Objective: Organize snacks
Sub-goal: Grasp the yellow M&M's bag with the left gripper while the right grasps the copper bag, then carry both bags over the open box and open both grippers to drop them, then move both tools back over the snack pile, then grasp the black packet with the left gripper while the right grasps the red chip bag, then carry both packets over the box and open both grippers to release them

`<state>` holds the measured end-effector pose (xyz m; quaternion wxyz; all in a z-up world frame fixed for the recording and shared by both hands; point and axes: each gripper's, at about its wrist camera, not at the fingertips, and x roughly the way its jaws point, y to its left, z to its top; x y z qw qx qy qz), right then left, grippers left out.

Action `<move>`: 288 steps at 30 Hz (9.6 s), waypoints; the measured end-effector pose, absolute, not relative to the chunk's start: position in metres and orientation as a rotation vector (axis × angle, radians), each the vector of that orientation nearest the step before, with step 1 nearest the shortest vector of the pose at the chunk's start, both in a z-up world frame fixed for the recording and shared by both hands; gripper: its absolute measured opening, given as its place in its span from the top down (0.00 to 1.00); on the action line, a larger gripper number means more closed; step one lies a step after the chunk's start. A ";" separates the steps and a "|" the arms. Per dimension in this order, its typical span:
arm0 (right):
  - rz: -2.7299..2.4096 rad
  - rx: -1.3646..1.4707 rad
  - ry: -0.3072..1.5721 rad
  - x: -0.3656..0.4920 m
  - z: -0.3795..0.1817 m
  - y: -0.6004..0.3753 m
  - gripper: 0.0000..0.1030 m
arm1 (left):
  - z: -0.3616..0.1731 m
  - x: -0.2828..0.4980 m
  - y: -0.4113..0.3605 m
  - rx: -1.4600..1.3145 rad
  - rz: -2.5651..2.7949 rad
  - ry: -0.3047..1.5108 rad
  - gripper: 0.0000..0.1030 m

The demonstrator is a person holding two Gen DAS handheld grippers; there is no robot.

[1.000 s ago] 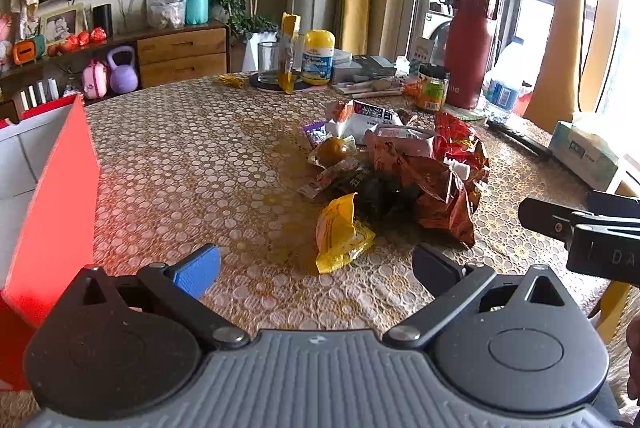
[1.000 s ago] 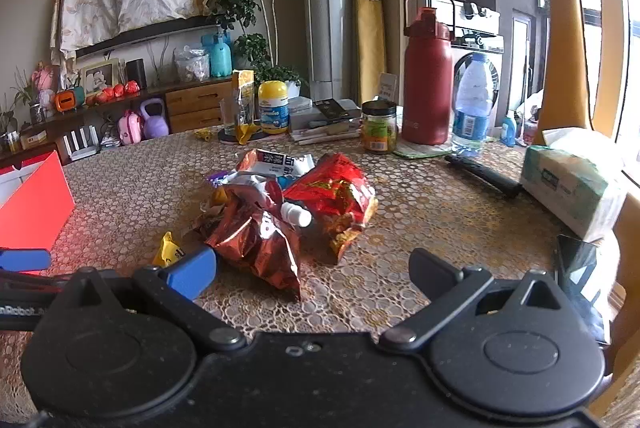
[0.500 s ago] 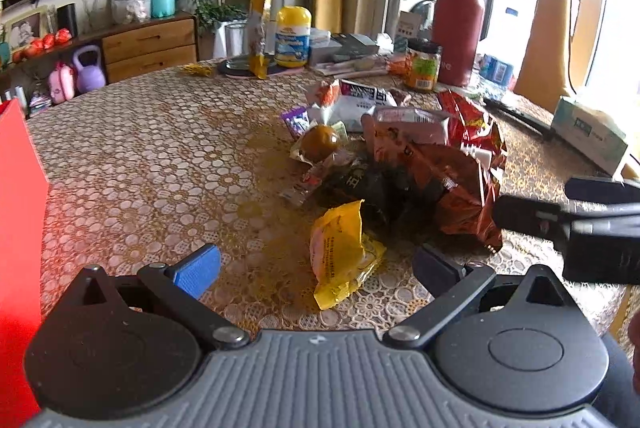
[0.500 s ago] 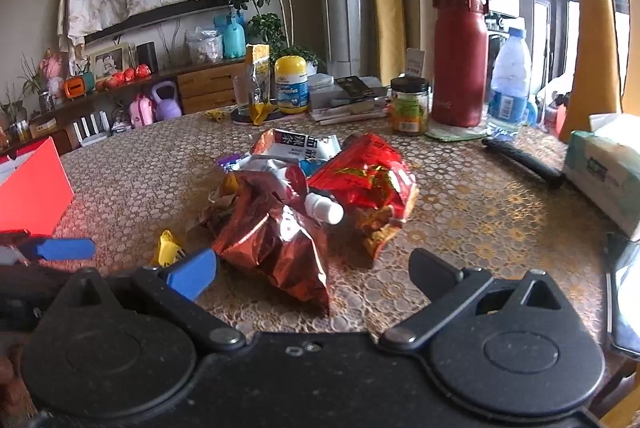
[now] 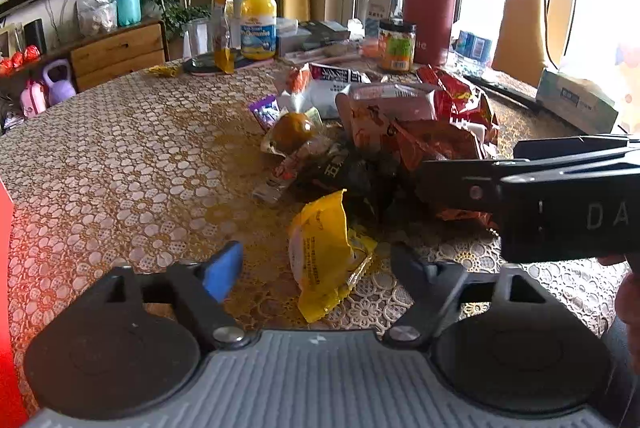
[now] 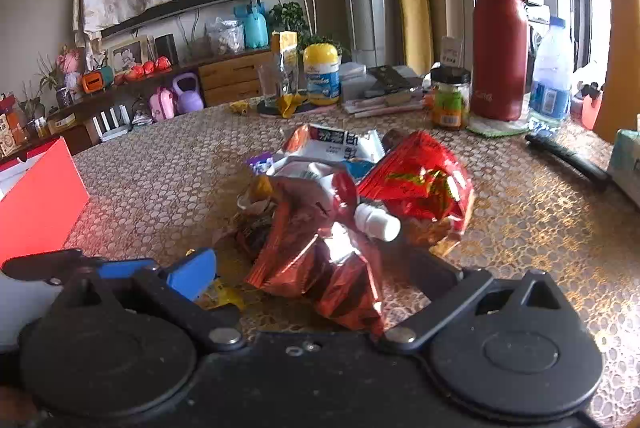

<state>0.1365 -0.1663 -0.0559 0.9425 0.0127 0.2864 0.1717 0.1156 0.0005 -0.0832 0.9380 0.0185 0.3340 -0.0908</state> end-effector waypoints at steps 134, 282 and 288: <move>0.885 0.031 0.369 0.071 0.102 -0.031 0.01 | 0.076 -0.029 0.148 -0.145 0.297 0.421 0.02; 0.523 0.203 0.536 0.128 0.044 -0.187 0.26 | 0.064 -0.020 0.087 -0.019 0.066 0.394 0.50; 0.612 0.158 0.534 0.114 0.058 -0.155 0.26 | 0.070 -0.042 0.108 -0.025 0.120 0.388 0.50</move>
